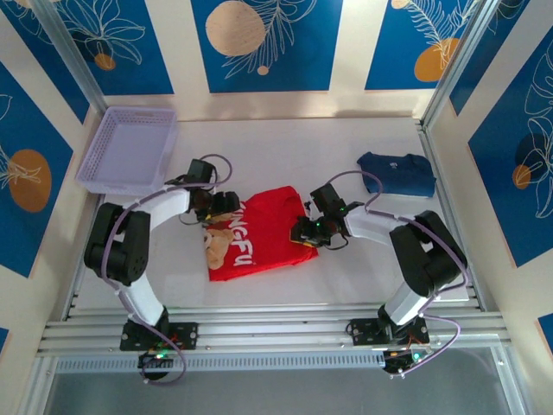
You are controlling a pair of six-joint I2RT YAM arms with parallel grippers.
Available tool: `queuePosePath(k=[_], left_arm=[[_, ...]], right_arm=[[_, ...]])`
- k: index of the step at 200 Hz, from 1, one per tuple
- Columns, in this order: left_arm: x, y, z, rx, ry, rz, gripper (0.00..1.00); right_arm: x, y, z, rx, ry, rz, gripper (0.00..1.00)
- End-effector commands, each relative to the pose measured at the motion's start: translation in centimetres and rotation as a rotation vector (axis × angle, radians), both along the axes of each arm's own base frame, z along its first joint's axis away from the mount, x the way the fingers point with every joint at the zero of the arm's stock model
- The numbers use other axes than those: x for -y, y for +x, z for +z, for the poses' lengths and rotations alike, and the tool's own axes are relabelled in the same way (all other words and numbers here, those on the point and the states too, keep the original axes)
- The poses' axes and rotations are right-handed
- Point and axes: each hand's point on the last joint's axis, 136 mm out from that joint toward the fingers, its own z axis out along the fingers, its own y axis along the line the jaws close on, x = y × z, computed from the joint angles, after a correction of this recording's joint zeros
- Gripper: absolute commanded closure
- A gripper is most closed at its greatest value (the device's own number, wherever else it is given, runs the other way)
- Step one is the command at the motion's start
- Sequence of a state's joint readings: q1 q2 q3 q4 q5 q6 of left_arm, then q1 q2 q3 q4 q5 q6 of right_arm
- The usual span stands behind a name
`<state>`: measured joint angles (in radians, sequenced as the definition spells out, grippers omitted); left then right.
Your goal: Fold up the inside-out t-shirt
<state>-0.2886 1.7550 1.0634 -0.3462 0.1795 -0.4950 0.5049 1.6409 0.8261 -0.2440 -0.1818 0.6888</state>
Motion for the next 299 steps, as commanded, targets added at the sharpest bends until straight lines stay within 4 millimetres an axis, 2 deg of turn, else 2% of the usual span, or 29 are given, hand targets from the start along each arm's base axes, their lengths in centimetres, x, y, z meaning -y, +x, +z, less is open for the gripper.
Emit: queuePosePath(k=[1,17,42,61,77,95,111,124,133,148,160,171,184,209,237,269,299], left_arm=[[-2.3,-1.2,-2.7,-0.056,0.067,0.046,0.17],[-2.1,-2.6,-4.0,-0.089,0.04,0.046,0.17],[-1.0,-5.4,-5.0,-0.138,-0.02,0.027,0.18],[-0.3,-8.5,-5.0,-0.159,-0.034,0.01,0.18],[0.6,-11.6,-4.5,-0.171,-0.047,-0.01,0.18],[3.0,-14.7,-3.0,-0.15,-0.084,-0.07,0.17],[6.7,-16.8,-0.6,-0.104,-0.161,-0.18,0.16],[9.7,-17.9,2.0,-0.07,-0.262,-0.281,0.16],[10.5,-18.1,3.5,-0.054,-0.287,-0.327,0.16],[9.9,-16.3,6.4,0.057,-0.224,-0.342,0.14],[8.7,-13.9,8.2,0.147,-0.186,-0.311,0.13],[7.5,-11.5,9.1,0.185,-0.199,-0.265,0.11],[5.7,-7.9,8.9,0.187,-0.211,-0.179,0.09],[5.0,-1.9,7.3,0.177,-0.183,-0.161,0.09],[5.5,2.7,4.9,0.147,-0.121,-0.22,0.08],[6.1,5.7,1.7,0.09,-0.057,-0.295,0.08],[7.2,6.6,-0.4,0.048,-0.068,-0.364,0.1]], right_arm=[[1.1,-0.4,-1.5,-0.05,-0.043,-0.027,0.66],[1.2,0.0,-1.9,-0.053,-0.058,-0.017,0.66],[1.4,1.3,-2.3,-0.054,-0.097,0.01,0.67],[1.8,3.7,-2.1,-0.022,-0.146,0.032,0.68],[1.7,6.8,-1.7,0.018,-0.183,0.06,0.67],[0.3,10.5,-0.5,0.08,-0.182,0.107,0.65],[-1.5,13.1,2.0,0.161,-0.149,0.155,0.63],[-2.2,14.4,4.5,0.229,-0.12,0.177,0.6],[-2.1,14.8,6.1,0.27,-0.116,0.179,0.58],[-1.1,14.6,7.9,0.313,-0.118,0.168,0.56],[0.2,13.9,8.4,0.311,-0.122,0.145,0.52],[1.9,13.1,8.1,0.285,-0.128,0.103,0.46],[3.7,12.4,7.5,0.243,-0.126,0.049,0.41],[6.2,11.6,5.8,0.161,-0.105,-0.033,0.28],[6.8,11.5,3.7,0.093,-0.088,-0.057,0.25],[5.5,11.7,1.9,0.045,-0.019,-0.054,0.25],[4.7,11.6,0.3,0.003,-0.003,-0.054,0.29]])
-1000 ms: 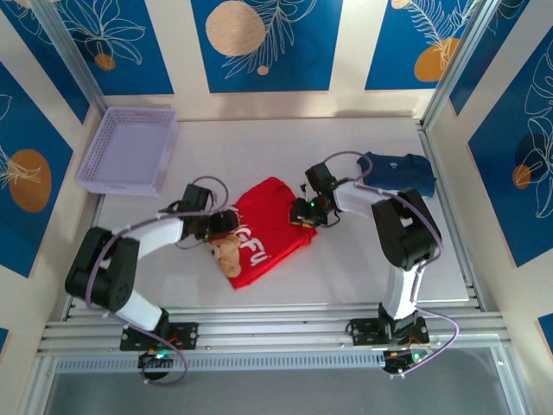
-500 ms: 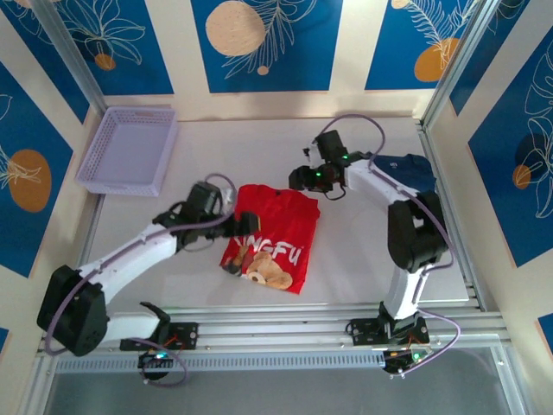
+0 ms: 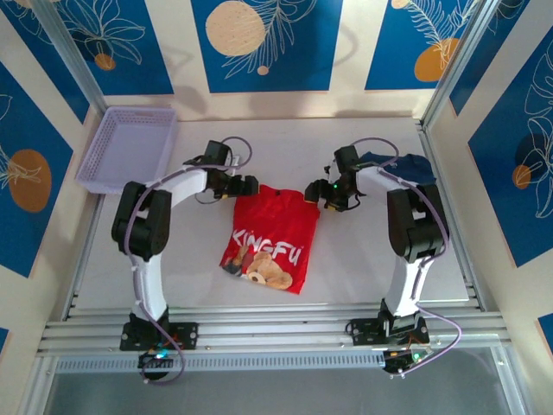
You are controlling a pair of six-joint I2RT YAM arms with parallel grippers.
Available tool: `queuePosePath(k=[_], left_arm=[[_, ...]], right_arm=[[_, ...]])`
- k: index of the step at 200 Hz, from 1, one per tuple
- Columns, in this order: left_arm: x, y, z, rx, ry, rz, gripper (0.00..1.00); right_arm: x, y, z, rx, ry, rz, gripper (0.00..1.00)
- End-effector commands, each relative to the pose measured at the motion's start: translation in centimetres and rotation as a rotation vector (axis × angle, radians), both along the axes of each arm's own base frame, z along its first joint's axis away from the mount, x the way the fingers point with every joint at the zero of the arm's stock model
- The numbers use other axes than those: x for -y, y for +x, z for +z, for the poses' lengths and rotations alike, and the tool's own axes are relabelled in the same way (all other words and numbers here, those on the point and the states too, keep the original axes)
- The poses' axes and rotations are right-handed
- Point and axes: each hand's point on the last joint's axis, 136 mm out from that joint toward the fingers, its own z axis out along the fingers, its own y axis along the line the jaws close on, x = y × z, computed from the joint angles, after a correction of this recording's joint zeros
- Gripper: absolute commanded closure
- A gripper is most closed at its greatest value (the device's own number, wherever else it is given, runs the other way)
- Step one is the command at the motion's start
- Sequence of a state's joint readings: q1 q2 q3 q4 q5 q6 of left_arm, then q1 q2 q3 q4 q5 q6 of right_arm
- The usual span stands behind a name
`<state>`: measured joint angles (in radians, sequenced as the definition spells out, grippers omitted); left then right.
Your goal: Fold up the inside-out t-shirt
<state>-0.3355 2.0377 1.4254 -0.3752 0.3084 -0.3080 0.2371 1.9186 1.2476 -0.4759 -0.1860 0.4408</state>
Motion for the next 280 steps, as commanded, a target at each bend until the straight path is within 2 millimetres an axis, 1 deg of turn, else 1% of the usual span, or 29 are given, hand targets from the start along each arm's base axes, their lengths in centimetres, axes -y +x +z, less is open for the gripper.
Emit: queuePosePath(k=[1,16,38,58,71,92,119,146,171,183,195,206,221,231,246,259,280], left_arm=[[0.6,-0.1,-1.0,-0.037,0.001,-0.1,0.1],[1.6,-0.2,-2.0,-0.07,-0.041,-0.134,0.12],[2.3,-0.8,-3.5,-0.114,-0.074,-0.163,0.17],[2.9,-1.4,-4.0,-0.143,-0.116,-0.184,0.25],[3.2,-1.5,-4.1,-0.149,-0.137,-0.192,0.31],[3.8,-1.3,-3.7,-0.144,-0.174,-0.209,0.42],[4.9,-1.4,-3.1,-0.151,-0.245,-0.228,0.54],[5.3,-1.6,-3.0,-0.159,-0.276,-0.235,0.63],[5.6,-1.5,-3.0,-0.166,-0.298,-0.242,0.73],[5.8,-1.4,-2.9,-0.171,-0.311,-0.242,0.79],[5.8,-1.3,-2.6,-0.169,-0.317,-0.24,0.89],[5.6,-0.9,-2.1,-0.155,-0.313,-0.232,1.0],[4.7,-0.1,-1.1,-0.117,-0.307,-0.201,1.0],[4.1,0.5,0.0,-0.08,-0.318,-0.175,1.0],[3.2,1.5,1.9,-0.018,-0.344,-0.133,1.0],[2.7,2.3,3.4,0.031,-0.367,-0.105,1.0],[2.0,3.5,5.2,0.085,-0.385,-0.069,1.0]], right_arm=[[-1.5,-0.4,-0.7,-0.043,0.067,0.004,0.29],[-2.0,-0.6,-1.2,-0.055,0.075,0.006,0.31],[-3.0,-0.9,-1.6,-0.059,0.085,0.019,0.33],[-3.8,-0.8,-1.9,-0.06,0.095,0.022,0.41],[-4.0,-0.5,-2.0,-0.056,0.098,0.014,0.47],[-3.9,0.1,-2.2,-0.043,0.089,-0.004,0.59],[-3.9,0.9,-2.0,-0.019,0.09,-0.018,0.7],[-4.0,1.4,-2.1,-0.015,0.094,-0.022,0.75],[-4.1,1.7,-2.3,-0.008,0.103,-0.024,0.79],[-4.2,1.9,-2.2,0.003,0.108,-0.024,0.81],[-4.2,2.2,-1.9,0.018,0.113,-0.024,0.84],[-3.9,2.6,-1.4,0.037,0.116,-0.028,0.87],[-3.3,3.0,-0.2,0.082,0.116,-0.027,0.91],[-3.0,3.3,0.7,0.118,0.124,-0.022,0.94],[-2.7,3.8,2.8,0.196,0.144,-0.008,1.0],[-2.7,4.2,4.4,0.248,0.163,0.001,1.0],[-2.5,5.2,6.4,0.317,0.185,0.005,1.0]])
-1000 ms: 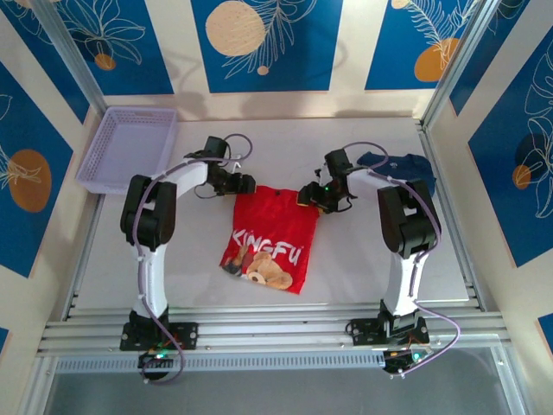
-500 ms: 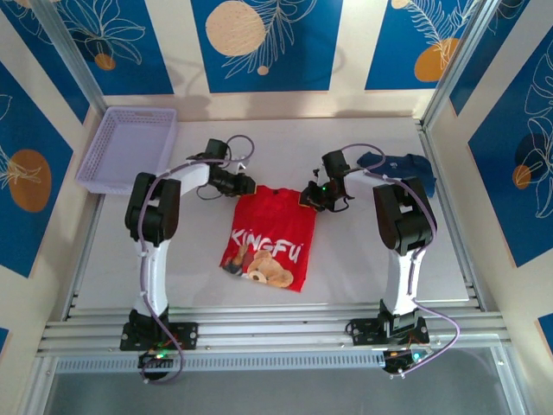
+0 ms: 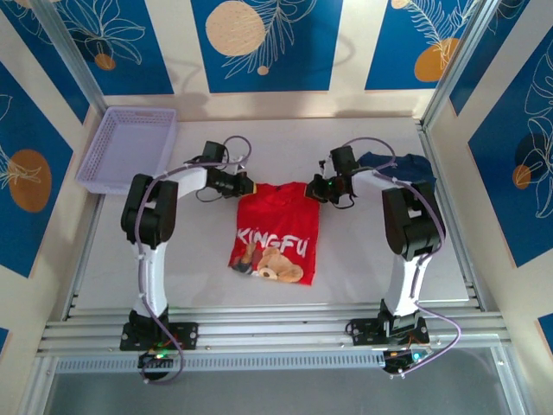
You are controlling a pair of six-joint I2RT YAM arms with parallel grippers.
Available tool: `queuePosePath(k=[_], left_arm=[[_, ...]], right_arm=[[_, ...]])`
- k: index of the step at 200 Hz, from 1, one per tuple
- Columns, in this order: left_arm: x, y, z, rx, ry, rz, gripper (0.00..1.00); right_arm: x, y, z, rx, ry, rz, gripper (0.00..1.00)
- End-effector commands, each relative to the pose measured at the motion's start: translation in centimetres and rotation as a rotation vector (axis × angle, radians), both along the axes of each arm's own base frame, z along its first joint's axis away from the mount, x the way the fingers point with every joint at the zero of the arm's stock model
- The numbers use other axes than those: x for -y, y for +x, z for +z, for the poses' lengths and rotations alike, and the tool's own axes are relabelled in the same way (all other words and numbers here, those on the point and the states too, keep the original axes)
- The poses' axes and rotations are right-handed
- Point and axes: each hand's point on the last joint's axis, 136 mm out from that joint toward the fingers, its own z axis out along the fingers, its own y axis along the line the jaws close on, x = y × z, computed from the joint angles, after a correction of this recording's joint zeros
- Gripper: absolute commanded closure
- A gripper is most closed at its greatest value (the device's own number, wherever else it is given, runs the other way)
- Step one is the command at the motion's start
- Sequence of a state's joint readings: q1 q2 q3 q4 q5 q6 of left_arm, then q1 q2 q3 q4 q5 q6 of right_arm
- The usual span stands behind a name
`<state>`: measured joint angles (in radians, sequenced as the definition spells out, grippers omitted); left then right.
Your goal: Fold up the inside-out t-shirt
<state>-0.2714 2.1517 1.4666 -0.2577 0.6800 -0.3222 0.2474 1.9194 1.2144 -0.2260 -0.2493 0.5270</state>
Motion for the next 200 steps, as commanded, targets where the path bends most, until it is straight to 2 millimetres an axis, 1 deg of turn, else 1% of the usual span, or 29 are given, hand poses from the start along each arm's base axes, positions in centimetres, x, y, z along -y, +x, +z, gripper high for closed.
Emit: queuePosePath(k=[1,23,51,66,76,82,84,86,88,89,102,114,126,135,142,152,159,175,182,194,200], left_arm=[[-0.9,2.7,5.2,0.136,-0.068,0.069,1.0],[-1.6,4.3,6.8,0.171,-0.085,0.116,1.0],[-1.3,6.0,9.0,0.215,-0.098,0.128,1.0],[-1.2,7.3,10.3,0.249,-0.101,0.139,1.0],[-1.1,8.3,11.8,0.279,-0.099,0.141,1.0],[-1.1,8.9,12.6,0.295,-0.098,0.141,1.0],[-1.0,9.1,13.0,0.305,-0.097,0.14,1.0],[-1.0,9.3,13.3,0.311,-0.098,0.141,1.0],[-1.0,9.5,13.8,0.32,-0.097,0.141,1.0],[-0.9,9.6,13.9,0.323,-0.098,0.141,1.0],[-1.0,10.9,16.5,0.367,-0.096,0.15,1.0],[-0.8,11.8,19.4,0.416,-0.105,0.151,1.0],[-0.8,12.3,22.3,0.464,-0.112,0.152,1.0],[-0.8,12.3,24.2,0.494,-0.12,0.148,1.0],[-0.9,12.1,25.3,0.51,-0.121,0.148,1.0],[-0.9,11.6,26.3,0.524,-0.124,0.144,1.0],[-0.9,11.1,26.5,0.525,-0.125,0.135,1.0],[-1.0,9.6,26.3,0.525,-0.127,0.131,1.0],[-1.0,8.9,26.2,0.525,-0.133,0.13,1.0],[-1.1,7.2,25.2,0.507,-0.137,0.119,1.0],[-1.0,6.1,24.2,0.491,-0.134,0.111,1.0]], right_arm=[[-0.2,1.9,4.7,0.172,0.052,0.029,1.0],[-0.3,3.2,6.3,0.221,0.063,0.033,1.0],[-0.5,5.0,7.7,0.268,0.066,0.04,1.0],[-0.4,6.5,8.7,0.296,0.061,0.037,1.0],[-0.3,7.6,9.6,0.321,0.061,0.036,1.0],[-0.2,8.5,10.7,0.349,0.063,0.034,1.0],[-0.2,8.6,10.7,0.349,0.062,0.036,1.0],[-0.1,9.0,11.4,0.366,0.064,0.033,1.0],[-0.1,9.1,11.4,0.365,0.063,0.034,1.0],[-0.1,9.4,11.8,0.376,0.066,0.033,1.0],[0.0,10.9,14.4,0.433,0.076,0.036,1.0],[0.1,12.0,17.2,0.489,0.081,0.043,1.0],[0.0,12.7,20.0,0.549,0.084,0.058,1.0],[-0.1,12.8,22.0,0.59,0.086,0.072,1.0],[-0.2,12.8,23.3,0.616,0.09,0.084,1.0],[-0.5,12.5,24.6,0.64,0.1,0.104,1.0],[-0.7,12.1,25.0,0.649,0.107,0.12,1.0],[-1.4,10.7,24.6,0.641,0.117,0.155,1.0],[-1.8,10.0,23.9,0.628,0.121,0.17,1.0],[-2.2,8.4,22.6,0.601,0.118,0.19,1.0],[-2.5,7.4,21.7,0.584,0.113,0.201,1.0]])
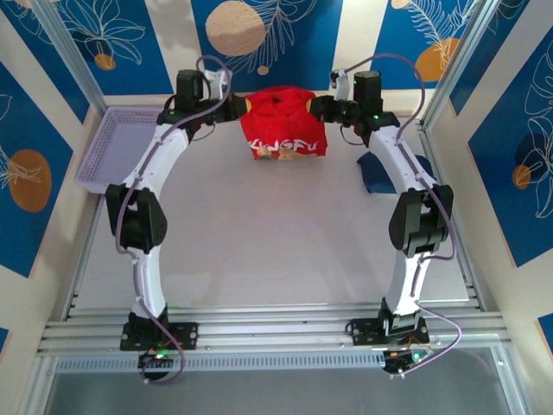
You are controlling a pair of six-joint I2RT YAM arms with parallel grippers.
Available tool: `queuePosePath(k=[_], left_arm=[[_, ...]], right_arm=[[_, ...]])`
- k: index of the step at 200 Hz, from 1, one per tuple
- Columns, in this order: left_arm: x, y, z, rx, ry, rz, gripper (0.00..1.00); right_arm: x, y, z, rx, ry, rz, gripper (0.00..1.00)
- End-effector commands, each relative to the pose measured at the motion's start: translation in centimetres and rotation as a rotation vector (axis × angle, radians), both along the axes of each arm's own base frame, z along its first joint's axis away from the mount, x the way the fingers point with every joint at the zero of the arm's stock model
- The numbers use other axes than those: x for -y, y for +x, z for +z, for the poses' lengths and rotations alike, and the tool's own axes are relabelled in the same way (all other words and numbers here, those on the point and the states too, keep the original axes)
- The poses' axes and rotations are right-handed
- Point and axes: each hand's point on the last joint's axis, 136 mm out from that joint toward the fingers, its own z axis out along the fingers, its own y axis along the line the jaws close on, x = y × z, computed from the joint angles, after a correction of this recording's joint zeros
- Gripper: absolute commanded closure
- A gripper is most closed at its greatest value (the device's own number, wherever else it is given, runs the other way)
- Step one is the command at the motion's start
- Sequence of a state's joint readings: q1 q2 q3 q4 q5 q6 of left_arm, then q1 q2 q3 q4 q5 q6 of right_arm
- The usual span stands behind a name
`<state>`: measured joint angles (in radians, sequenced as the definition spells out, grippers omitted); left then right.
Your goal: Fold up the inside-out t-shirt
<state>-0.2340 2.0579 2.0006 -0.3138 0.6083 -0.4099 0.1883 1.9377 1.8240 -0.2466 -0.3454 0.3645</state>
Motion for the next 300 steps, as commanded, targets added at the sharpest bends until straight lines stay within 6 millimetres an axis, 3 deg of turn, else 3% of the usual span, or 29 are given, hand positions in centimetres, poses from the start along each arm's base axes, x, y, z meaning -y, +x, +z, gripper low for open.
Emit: queuePosePath(k=[1,41,65,76,91,116,170,209,247,267,300], left_arm=[[-0.2,-3.4,-0.8,-0.009,0.003,-0.028,1.0],[-0.1,-13.1,-8.2,-0.139,0.023,-0.065,1.0],[-0.1,-19.4,-11.3,-0.203,0.055,-0.088,1.0],[-0.3,-21.2,-12.3,-0.224,0.064,-0.081,1.0],[-0.7,-22.3,-13.1,-0.234,0.067,-0.065,1.0],[-1.0,-21.4,-14.4,-0.236,0.114,-0.038,1.0],[-0.4,-16.5,-18.0,-0.289,0.203,-0.011,1.0],[0.7,-13.7,-20.3,-0.321,0.22,-0.02,1.0],[1.9,-10.7,-22.8,-0.342,0.226,-0.036,0.94],[2.6,-9.7,-23.7,-0.36,0.214,-0.049,0.93],[2.8,-9.5,-22.6,-0.339,0.202,-0.052,0.96]], right_arm=[[-1.6,-4.0,-2.6,-0.062,-0.024,0.089,1.0],[-2.2,-12.9,-9.2,-0.222,-0.051,0.116,1.0],[-2.0,-18.6,-12.2,-0.329,-0.076,0.113,1.0],[-1.9,-20.5,-12.9,-0.352,-0.079,0.11,1.0],[-1.7,-21.9,-14.0,-0.386,-0.084,0.105,1.0],[-1.1,-21.4,-15.8,-0.434,-0.127,0.075,0.99],[-0.2,-17.0,-18.5,-0.534,-0.205,0.028,0.97],[0.5,-14.5,-21.6,-0.611,-0.265,0.004,0.94],[1.8,-12.6,-24.5,-0.69,-0.298,-0.033,0.91],[2.4,-12.0,-25.0,-0.7,-0.299,-0.039,0.89],[1.5,-12.1,-23.5,-0.675,-0.269,0.007,0.89]])
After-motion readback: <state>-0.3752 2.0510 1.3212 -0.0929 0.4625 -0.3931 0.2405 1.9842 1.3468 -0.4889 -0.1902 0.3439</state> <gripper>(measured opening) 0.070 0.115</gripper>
